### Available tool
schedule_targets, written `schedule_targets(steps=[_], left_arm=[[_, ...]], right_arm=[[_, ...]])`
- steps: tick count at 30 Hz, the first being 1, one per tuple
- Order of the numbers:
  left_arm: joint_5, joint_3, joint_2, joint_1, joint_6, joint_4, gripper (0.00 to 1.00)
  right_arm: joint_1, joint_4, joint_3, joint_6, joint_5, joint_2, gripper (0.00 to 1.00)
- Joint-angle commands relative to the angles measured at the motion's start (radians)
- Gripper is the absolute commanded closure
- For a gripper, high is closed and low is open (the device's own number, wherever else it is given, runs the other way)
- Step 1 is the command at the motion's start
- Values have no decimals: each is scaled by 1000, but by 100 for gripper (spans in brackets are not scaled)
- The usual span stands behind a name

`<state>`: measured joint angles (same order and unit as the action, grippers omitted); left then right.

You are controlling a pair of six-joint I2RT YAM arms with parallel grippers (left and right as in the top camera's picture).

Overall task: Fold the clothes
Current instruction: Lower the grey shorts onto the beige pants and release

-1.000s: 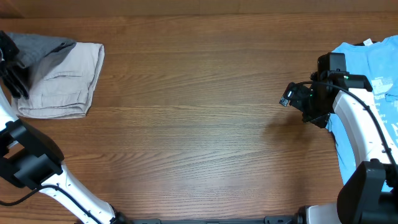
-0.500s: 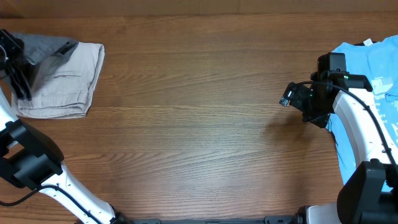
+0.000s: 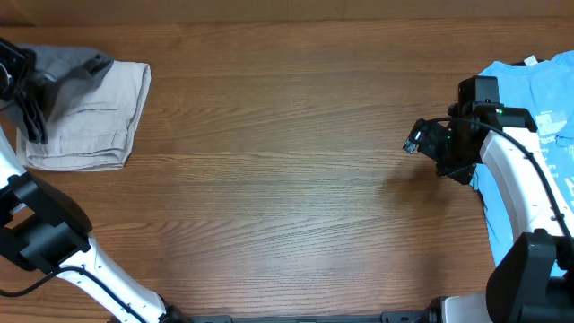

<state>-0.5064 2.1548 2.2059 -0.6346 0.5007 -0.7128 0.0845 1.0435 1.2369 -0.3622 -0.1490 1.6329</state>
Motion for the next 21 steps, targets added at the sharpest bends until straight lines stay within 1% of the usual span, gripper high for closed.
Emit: schedule_targets(steps=[1, 3, 6, 10, 13, 18, 21], left_arm=[[-139, 20, -18, 10, 80, 92, 96], [-161, 20, -18, 10, 104, 136, 96], [-137, 20, -18, 12, 101, 157, 96], [-71, -11, -18, 41, -2, 125, 95], [-58, -82, -18, 73, -51, 134, 96], [-72, -243, -18, 123, -47, 216, 95], [-98, -307, -18, 132, -23, 273, 96]], right_arm=[[1, -2, 8, 3, 10, -5, 0], [1, -2, 8, 3, 10, -5, 0], [1, -2, 8, 3, 10, -5, 0], [1, -2, 8, 3, 10, -5, 0], [1, -2, 8, 3, 10, -5, 0], [1, -2, 8, 3, 10, -5, 0], [1, -2, 8, 3, 10, -5, 0]])
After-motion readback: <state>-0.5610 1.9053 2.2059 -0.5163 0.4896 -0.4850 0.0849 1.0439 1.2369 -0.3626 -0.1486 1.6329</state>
